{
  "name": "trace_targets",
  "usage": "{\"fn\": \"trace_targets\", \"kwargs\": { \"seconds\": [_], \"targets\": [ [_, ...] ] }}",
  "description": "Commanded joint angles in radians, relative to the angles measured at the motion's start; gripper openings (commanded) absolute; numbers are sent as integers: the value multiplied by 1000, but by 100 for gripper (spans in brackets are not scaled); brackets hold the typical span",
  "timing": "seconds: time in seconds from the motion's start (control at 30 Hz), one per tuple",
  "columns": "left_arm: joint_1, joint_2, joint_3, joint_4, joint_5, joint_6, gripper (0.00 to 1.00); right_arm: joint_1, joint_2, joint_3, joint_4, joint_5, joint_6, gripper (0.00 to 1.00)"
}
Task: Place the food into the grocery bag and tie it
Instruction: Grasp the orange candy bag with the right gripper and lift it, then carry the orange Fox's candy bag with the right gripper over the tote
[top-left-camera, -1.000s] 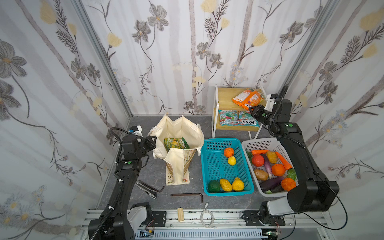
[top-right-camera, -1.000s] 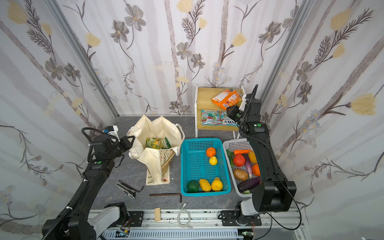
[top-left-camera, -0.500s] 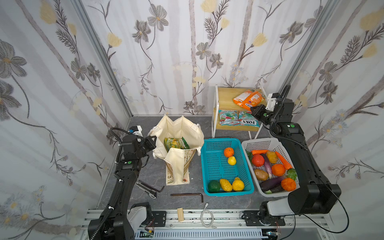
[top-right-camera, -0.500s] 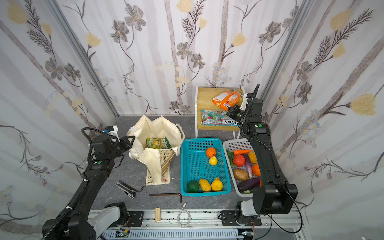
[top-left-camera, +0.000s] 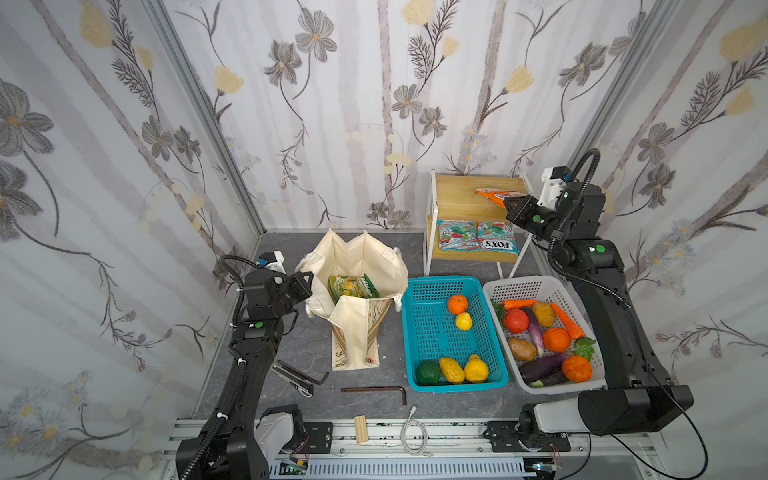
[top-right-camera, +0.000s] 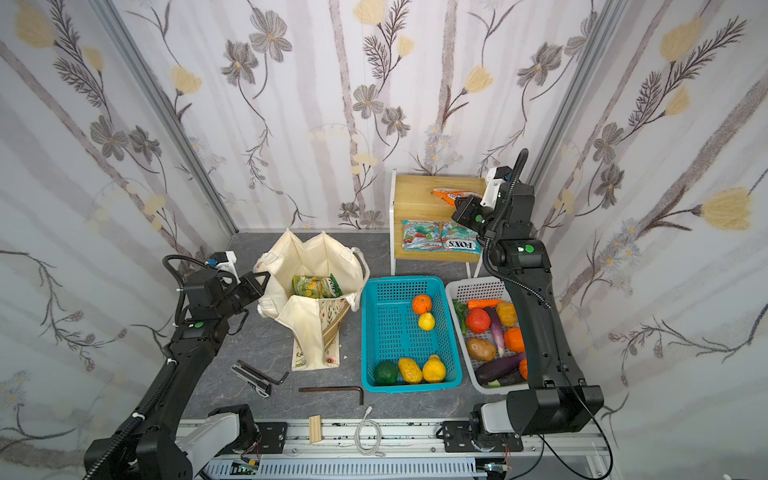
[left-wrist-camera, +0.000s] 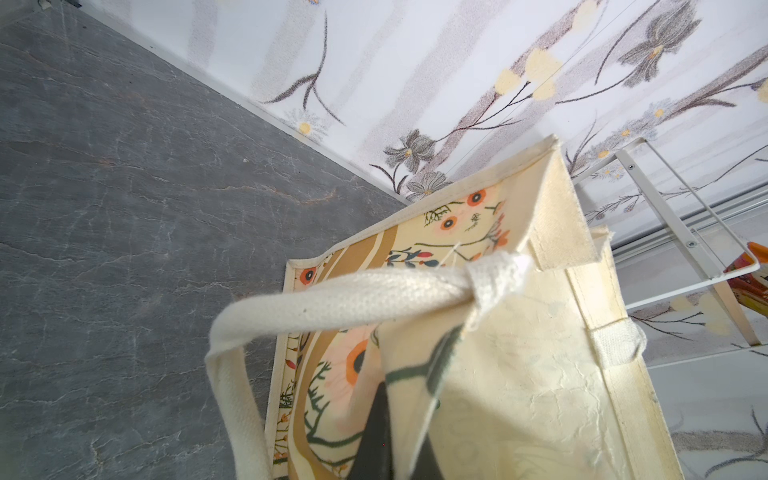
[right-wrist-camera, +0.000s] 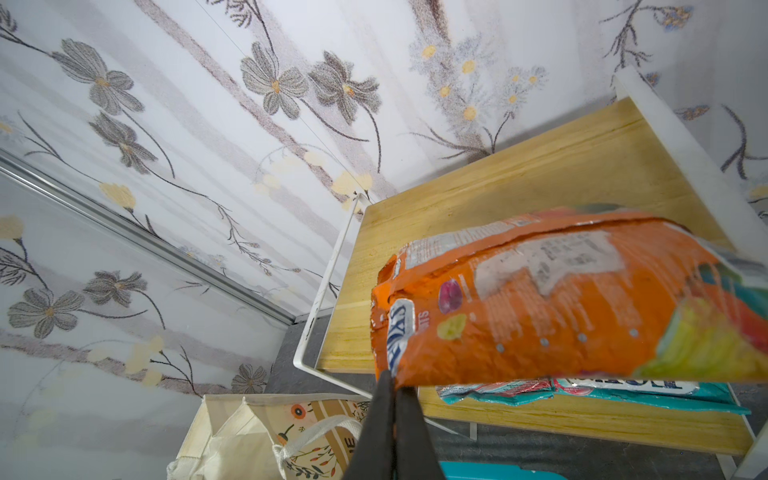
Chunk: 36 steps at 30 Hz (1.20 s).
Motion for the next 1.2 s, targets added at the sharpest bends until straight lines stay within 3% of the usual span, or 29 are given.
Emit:
{"fn": "trace_targets", "kwargs": {
  "seconds": [0.0,0.3,0.6,0.9,1.17],
  "targets": [
    [0,0,1,-3,20,5,0,14,-2,35,9,31,-35,0],
    [0,-4,1,-3,21,5,0,50,12,114,-26,49,-38,0],
    [0,-5,1,-3,24,4,0,152,-52,109,-41,74,-36,0],
    [-1,-5,1,-3,25,2,0,381,-75,78,-23,119,-9,0],
    [-2,-4,1,-3,26,3,0,626,87,119,46,96,32,0]
  ]
}}
